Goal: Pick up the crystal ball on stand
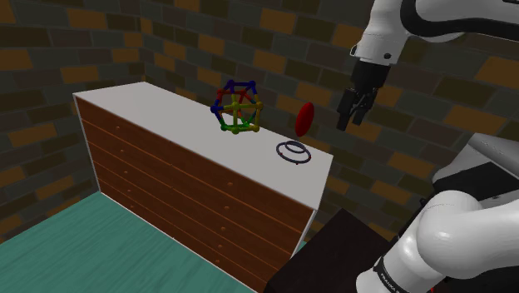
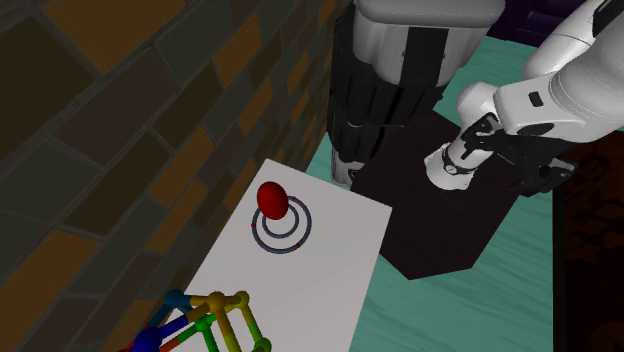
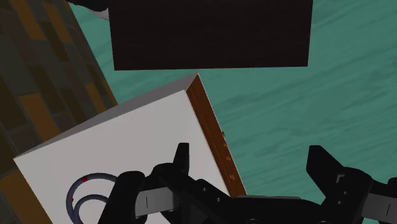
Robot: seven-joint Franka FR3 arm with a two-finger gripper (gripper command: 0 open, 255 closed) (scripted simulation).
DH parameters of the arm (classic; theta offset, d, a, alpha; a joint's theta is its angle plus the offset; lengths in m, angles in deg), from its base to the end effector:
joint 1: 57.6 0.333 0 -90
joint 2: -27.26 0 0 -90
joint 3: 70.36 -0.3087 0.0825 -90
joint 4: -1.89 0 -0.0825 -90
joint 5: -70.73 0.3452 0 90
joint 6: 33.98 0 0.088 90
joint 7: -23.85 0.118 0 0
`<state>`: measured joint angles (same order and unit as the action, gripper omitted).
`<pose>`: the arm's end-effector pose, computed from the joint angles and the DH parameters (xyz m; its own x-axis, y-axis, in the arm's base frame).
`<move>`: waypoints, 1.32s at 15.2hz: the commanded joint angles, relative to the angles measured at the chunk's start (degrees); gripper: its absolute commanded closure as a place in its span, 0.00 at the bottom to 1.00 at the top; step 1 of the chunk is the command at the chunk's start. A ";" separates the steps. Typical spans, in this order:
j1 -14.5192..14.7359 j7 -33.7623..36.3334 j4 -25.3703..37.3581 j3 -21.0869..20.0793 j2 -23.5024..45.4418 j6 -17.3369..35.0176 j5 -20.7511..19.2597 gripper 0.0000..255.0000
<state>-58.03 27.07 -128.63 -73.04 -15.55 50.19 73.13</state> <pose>0.2726 0.0207 0.5882 0.9977 -0.0272 -0.0628 -0.0276 -0.9996 -0.0066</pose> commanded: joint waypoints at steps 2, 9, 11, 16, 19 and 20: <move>-0.27 -1.13 -1.26 0.73 -0.13 2.32 -0.84 0.00; -2.27 -8.53 -7.86 6.28 1.57 19.37 -5.82 0.00; -2.78 -10.56 -8.98 8.01 2.92 24.43 -6.91 0.00; -3.59 -15.73 -10.15 12.59 7.89 37.10 -8.63 0.00; -3.55 -19.11 -9.70 15.57 11.81 44.52 -8.73 0.00; -3.43 -20.33 -9.36 16.59 13.25 46.92 -8.54 0.00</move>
<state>-61.42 8.13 -137.98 -57.56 -3.20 94.66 64.59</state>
